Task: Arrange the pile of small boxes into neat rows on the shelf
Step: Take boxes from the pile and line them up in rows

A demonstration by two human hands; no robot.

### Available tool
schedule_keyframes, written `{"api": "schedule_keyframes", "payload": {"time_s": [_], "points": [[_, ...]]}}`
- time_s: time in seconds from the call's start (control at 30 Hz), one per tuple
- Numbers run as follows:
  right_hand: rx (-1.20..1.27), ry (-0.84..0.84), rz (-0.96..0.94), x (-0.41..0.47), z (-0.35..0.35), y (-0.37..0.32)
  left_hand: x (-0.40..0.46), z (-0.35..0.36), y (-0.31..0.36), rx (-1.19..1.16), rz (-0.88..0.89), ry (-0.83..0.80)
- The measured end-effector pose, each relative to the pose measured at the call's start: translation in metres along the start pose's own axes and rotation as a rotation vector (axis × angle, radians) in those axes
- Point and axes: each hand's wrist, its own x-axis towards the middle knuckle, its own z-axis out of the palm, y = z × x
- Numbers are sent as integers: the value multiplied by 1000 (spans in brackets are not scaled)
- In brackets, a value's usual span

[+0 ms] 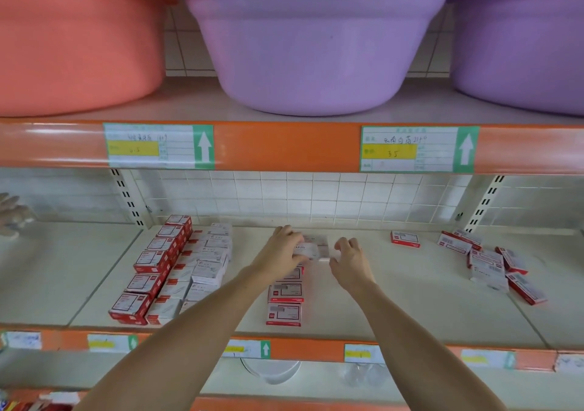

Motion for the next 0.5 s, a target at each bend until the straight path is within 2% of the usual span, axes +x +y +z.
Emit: {"api": "schedule_keyframes", "payload": {"time_s": [0.2, 0.37, 0.5], "points": [[-198, 6, 44, -16, -14, 30, 7, 26, 26, 180, 85, -74], [-223, -7, -2, -23, -19, 34, 13, 46, 40, 271, 42, -162], [-227, -20, -20, -26, -21, 34, 14, 54, 41, 420, 49, -131]]}}
